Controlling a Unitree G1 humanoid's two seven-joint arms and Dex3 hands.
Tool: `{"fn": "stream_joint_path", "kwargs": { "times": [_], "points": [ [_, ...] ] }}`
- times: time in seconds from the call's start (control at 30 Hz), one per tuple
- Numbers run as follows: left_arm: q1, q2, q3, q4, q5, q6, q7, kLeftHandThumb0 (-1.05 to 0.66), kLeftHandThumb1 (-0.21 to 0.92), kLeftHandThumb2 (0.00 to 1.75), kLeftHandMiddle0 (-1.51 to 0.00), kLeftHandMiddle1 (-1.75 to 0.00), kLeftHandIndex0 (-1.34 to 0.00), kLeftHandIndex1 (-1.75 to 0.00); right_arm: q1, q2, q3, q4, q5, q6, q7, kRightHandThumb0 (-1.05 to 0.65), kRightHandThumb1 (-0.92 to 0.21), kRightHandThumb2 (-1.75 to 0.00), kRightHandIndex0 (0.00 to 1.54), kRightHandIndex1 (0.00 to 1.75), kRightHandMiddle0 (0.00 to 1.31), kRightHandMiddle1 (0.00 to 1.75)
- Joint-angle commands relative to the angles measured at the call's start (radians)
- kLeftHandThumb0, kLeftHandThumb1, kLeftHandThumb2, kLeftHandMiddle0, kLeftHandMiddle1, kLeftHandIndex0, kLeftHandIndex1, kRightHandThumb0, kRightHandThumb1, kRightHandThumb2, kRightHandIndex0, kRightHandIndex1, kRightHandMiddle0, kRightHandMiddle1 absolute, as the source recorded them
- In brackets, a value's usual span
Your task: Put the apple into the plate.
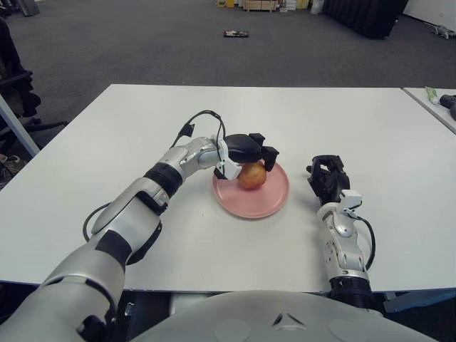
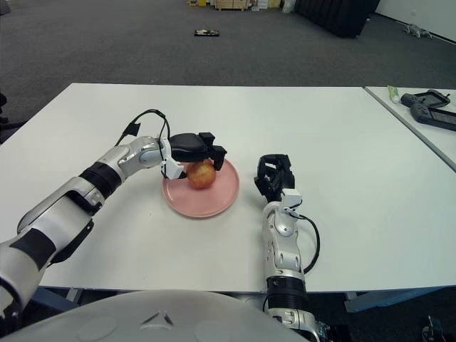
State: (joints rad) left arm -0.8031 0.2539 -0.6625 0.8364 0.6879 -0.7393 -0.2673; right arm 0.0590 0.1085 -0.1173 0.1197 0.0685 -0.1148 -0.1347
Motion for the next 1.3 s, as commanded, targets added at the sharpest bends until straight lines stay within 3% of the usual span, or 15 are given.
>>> {"fn": "stream_joint_path", "kwargs": {
  "times": [0.0, 0.2, 0.3, 0.5, 0.6, 0.67, 0.7, 0.73, 0.83, 0.9, 1.03, 1.27],
  "points": [
    [0.014, 0.010, -0.041, 0.071, 0.018, 0.006, -0.097, 0.00, -0.06, 1.69, -0.94, -1.60, -0.67, -1.75, -0.011, 0.002, -0.005, -0.011, 0.012, -0.004, 0.001, -0.36, -0.83, -0.65, 0.37, 1.46, 0.24, 1.75],
    [-0.012, 0.026, -0.044, 0.068, -0.028, -0.013, -0.202, -0.01, 0.03, 1.63, -0.85, -1.71, -0.60, -1.71, -0.012, 0.002, -0.007, -0.007, 0.014, -0.011, 0.004, -0.36, -0.83, -0.66, 0.37, 1.46, 0.24, 1.75],
    [-0.014, 0.051, -0.029, -0.002, -0.084, 0.005, -0.310, -0.01, 0.12, 1.54, -0.78, -1.74, -0.52, -1.71, -0.013, 0.002, -0.009, -0.004, 0.012, -0.016, 0.004, -0.36, -0.82, -0.66, 0.37, 1.47, 0.25, 1.75],
    [-0.014, 0.061, -0.024, -0.054, -0.121, 0.039, -0.411, -0.01, 0.21, 1.45, -0.71, -1.75, -0.44, -1.74, -0.012, 0.001, -0.010, -0.006, 0.011, -0.013, 0.006, -0.36, -0.82, -0.67, 0.38, 1.48, 0.25, 1.75],
    [-0.025, 0.084, -0.013, -0.115, -0.168, 0.079, -0.524, -0.01, 0.32, 1.31, -0.61, -1.75, -0.38, -1.71, -0.012, -0.001, -0.009, -0.007, 0.011, -0.010, 0.009, -0.36, -0.82, -0.68, 0.37, 1.48, 0.25, 1.75],
    [-0.031, 0.093, -0.012, -0.158, -0.187, 0.114, -0.588, -0.40, 0.46, 1.09, -0.31, -1.58, -0.20, -1.49, -0.012, -0.001, -0.010, -0.008, 0.011, -0.008, 0.010, -0.36, -0.81, -0.68, 0.37, 1.47, 0.25, 1.75],
    [-0.031, 0.096, -0.013, -0.177, -0.191, 0.128, -0.611, -0.58, 0.62, 0.95, -0.20, -1.18, -0.12, -1.09, -0.012, -0.001, -0.011, -0.008, 0.011, -0.008, 0.011, -0.36, -0.81, -0.68, 0.37, 1.47, 0.25, 1.75],
    [-0.027, 0.101, -0.013, -0.200, -0.193, 0.140, -0.626, -0.69, 0.73, 0.85, -0.13, -0.91, -0.08, -0.81, -0.012, -0.002, -0.012, -0.007, 0.012, -0.006, 0.010, -0.36, -0.81, -0.68, 0.37, 1.47, 0.25, 1.75],
    [-0.013, 0.114, -0.005, -0.266, -0.205, 0.177, -0.667, -0.84, 0.86, 0.82, -0.04, -0.45, -0.03, -0.39, -0.014, -0.002, -0.014, -0.006, 0.012, 0.001, 0.008, -0.36, -0.81, -0.68, 0.36, 1.47, 0.25, 1.75],
    [-0.004, 0.128, 0.008, -0.326, -0.227, 0.210, -0.705, -0.89, 0.89, 0.93, -0.02, -0.23, -0.01, -0.21, -0.015, -0.001, -0.015, -0.008, 0.012, 0.006, 0.005, -0.36, -0.81, -0.68, 0.36, 1.47, 0.25, 1.75],
    [0.025, 0.168, 0.051, -0.435, -0.269, 0.249, -0.732, -0.94, 0.91, 1.09, 0.00, -0.05, 0.00, -0.04, -0.016, -0.001, -0.015, -0.008, 0.015, 0.007, 0.009, -0.36, -0.82, -0.67, 0.36, 1.48, 0.25, 1.75],
    [0.084, 0.204, 0.125, -0.494, -0.277, 0.204, -0.624, -0.94, 0.92, 1.19, 0.00, 0.00, 0.00, 0.00, -0.019, -0.003, -0.018, -0.003, 0.020, -0.005, 0.017, -0.35, -0.86, -0.62, 0.37, 1.48, 0.23, 1.75]
  ]
}}
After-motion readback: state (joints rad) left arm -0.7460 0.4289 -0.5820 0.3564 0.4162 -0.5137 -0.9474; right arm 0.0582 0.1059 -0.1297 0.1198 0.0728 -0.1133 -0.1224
